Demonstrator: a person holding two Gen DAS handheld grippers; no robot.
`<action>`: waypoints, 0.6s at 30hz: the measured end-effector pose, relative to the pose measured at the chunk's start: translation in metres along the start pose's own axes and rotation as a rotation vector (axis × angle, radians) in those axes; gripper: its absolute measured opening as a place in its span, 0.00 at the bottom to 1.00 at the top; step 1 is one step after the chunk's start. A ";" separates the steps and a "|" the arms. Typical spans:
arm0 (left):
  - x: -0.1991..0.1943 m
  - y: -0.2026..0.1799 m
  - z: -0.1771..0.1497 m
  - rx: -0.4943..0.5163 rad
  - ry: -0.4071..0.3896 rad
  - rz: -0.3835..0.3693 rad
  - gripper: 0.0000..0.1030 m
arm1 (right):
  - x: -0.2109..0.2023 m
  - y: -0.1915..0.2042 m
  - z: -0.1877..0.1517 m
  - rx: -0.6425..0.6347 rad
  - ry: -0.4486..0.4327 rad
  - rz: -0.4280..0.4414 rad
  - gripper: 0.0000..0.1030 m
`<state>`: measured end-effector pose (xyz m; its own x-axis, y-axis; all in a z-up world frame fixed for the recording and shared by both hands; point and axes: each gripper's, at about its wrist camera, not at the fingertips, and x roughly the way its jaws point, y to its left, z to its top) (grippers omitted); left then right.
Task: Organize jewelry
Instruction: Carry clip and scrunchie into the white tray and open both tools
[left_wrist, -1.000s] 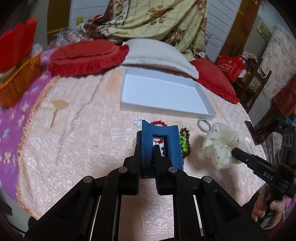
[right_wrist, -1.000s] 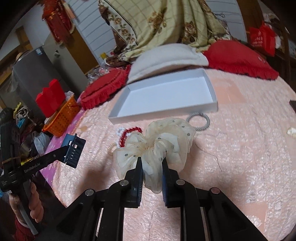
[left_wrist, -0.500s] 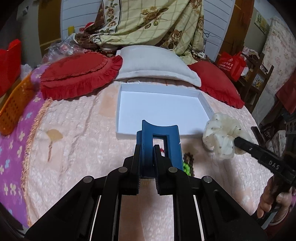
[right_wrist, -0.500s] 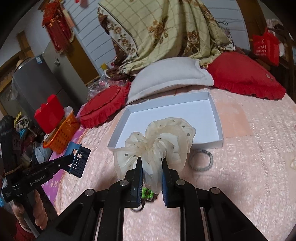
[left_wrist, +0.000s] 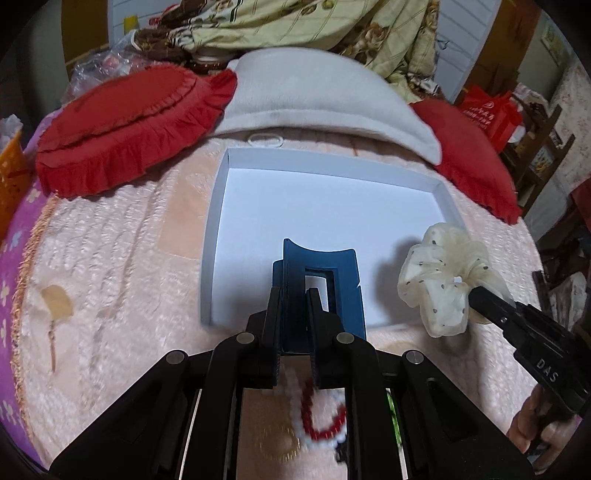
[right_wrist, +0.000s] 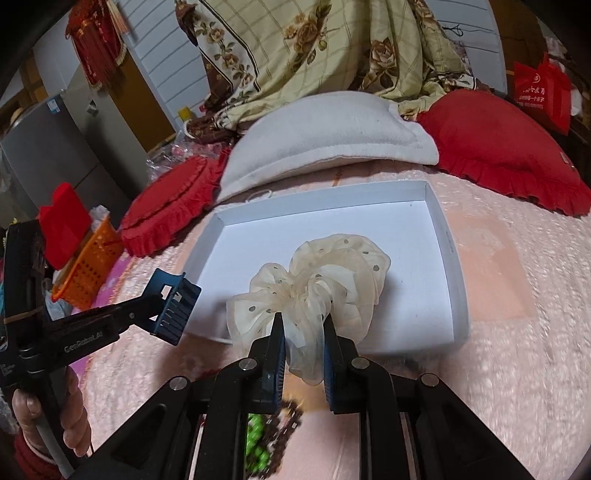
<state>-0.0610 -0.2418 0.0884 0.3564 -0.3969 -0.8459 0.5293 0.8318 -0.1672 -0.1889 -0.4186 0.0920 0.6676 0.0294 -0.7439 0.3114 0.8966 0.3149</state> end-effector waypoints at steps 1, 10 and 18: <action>0.007 0.000 0.003 -0.003 0.006 0.004 0.11 | 0.004 -0.001 0.002 -0.002 -0.001 -0.008 0.16; 0.049 0.004 0.022 -0.027 0.034 0.025 0.11 | 0.050 -0.020 0.031 0.010 0.024 -0.074 0.16; 0.071 0.015 0.037 -0.045 0.040 0.051 0.11 | 0.071 -0.041 0.042 0.046 0.043 -0.105 0.16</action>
<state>0.0007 -0.2713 0.0444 0.3503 -0.3388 -0.8732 0.4758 0.8674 -0.1457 -0.1257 -0.4714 0.0510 0.6003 -0.0437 -0.7986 0.4091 0.8748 0.2596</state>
